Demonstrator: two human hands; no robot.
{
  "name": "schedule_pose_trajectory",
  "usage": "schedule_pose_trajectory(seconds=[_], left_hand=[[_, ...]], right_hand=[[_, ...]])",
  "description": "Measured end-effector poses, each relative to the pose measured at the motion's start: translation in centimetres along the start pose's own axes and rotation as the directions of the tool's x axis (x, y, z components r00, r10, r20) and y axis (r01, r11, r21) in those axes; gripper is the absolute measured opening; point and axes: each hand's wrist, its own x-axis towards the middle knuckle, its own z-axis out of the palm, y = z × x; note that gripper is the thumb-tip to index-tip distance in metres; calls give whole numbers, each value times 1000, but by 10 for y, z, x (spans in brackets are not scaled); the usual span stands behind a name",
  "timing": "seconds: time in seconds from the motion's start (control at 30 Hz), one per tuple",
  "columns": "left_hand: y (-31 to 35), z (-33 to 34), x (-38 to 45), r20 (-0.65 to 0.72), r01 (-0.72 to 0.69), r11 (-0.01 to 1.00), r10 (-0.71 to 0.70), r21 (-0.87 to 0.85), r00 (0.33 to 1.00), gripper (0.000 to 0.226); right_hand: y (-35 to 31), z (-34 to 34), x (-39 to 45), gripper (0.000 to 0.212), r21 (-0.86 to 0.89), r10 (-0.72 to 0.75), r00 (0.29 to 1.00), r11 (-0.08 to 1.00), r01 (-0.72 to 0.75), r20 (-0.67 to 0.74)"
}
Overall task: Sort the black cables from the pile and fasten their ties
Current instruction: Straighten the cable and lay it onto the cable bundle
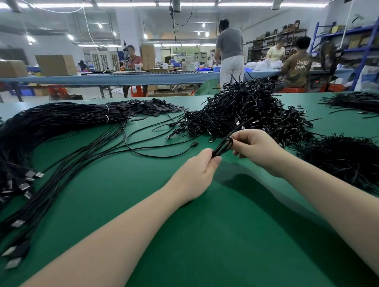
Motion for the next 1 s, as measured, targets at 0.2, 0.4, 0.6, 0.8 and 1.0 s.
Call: schedule_pose_trajectory(seconds=[0.2, 0.4, 0.6, 0.8, 1.0], left_hand=[[4, 0, -1, 33, -56, 997, 54, 60, 998, 28], [2, 7, -4, 100, -150, 952, 127, 265, 987, 23], [-5, -2, 5, -239, 157, 984, -174, -85, 955, 37], [-6, 5, 8, -180, 211, 975, -195, 75, 964, 35], [2, 10, 9, -137, 262, 922, -232, 285, 963, 27]], right_hand=[[5, 0, 3, 22, 60, 55, 998, 997, -53, -33], [9, -25, 6, 13, 73, 85, 936, 995, -64, -342], [-9, -38, 3, 11, -647, -248, 953, 759, 78, -175], [-44, -6, -6, 18, -764, -400, 874, 460, 452, 277], [-63, 3, -7, 19, -745, -406, 826, 389, 543, 390]])
